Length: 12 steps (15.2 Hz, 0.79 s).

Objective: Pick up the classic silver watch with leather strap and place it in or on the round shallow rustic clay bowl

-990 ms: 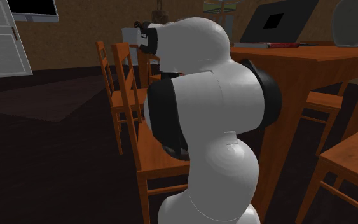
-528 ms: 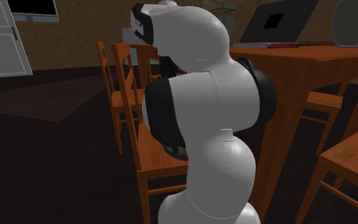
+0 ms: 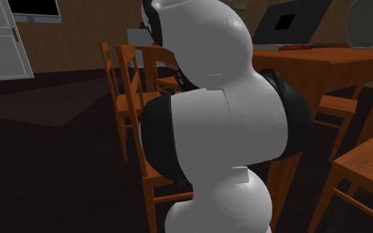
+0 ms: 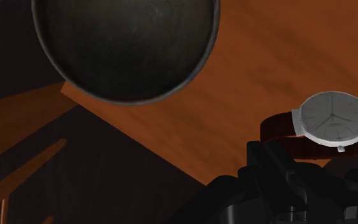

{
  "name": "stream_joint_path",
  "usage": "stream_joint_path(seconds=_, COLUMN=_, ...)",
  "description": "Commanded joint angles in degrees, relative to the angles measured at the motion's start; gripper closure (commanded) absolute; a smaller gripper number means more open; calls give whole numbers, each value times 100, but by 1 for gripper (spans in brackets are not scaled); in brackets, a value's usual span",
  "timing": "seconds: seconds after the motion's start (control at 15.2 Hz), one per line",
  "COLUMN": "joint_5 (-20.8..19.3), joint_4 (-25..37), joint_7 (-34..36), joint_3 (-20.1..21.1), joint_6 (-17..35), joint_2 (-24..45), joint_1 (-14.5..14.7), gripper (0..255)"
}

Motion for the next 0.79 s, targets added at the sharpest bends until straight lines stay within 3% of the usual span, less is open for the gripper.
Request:
stream_joint_path(seconds=0.0, joint_5=4, joint_4=-280, joint_7=-159, joint_3=-149, joint_6=-125, joint_2=-410, joint_1=5, gripper=255)
stream_joint_path(seconds=0.59, joint_5=-271, joint_4=-1068, joint_7=-858, joint_3=-827, joint_6=-797, joint_2=-1860, joint_1=30, gripper=255)
stream_joint_path(seconds=0.73, joint_5=-266, joint_4=-1307, joint_7=-855, joint_3=-828, joint_6=-666, joint_2=-1968, joint_1=38, gripper=255)
